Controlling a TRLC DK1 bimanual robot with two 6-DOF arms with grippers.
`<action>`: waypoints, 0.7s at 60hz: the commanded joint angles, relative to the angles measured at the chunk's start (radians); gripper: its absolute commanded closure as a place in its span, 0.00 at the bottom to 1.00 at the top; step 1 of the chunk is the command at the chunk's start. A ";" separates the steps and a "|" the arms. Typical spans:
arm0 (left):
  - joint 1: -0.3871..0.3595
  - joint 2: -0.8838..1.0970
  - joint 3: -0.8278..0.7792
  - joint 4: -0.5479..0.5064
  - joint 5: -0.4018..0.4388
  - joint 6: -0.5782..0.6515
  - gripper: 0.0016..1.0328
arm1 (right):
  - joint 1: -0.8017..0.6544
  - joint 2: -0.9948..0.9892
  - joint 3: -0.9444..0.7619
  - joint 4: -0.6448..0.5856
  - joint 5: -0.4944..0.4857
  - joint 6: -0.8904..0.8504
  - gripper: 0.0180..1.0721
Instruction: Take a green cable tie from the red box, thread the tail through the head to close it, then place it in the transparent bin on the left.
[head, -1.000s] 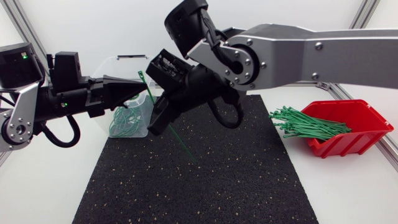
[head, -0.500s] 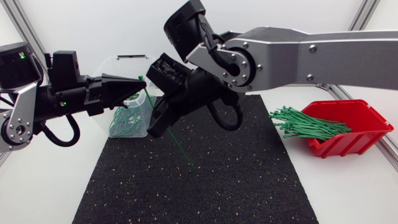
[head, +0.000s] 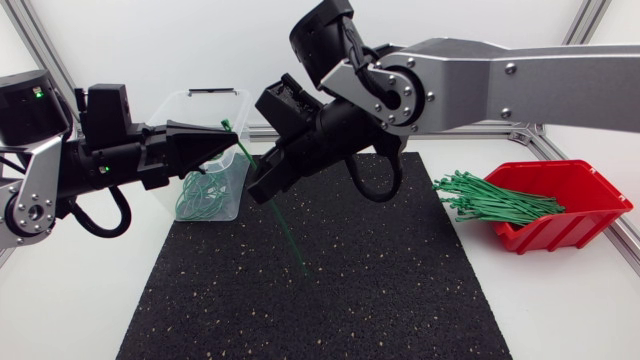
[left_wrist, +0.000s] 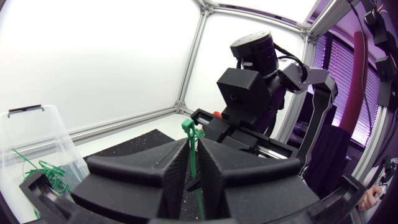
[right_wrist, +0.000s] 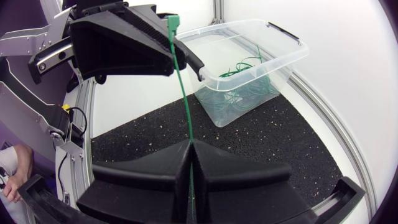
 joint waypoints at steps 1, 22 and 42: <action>-0.007 -0.007 -0.024 0.023 0.000 -0.031 0.87 | -0.004 0.019 0.002 0.008 -0.018 0.022 0.95; -0.007 -0.007 -0.024 0.030 0.000 -0.037 0.97 | -0.002 0.013 -0.001 0.008 -0.043 0.025 0.95; -0.018 -0.004 -0.017 0.033 0.000 -0.036 0.97 | 0.038 0.028 -0.003 0.006 -0.040 0.012 0.95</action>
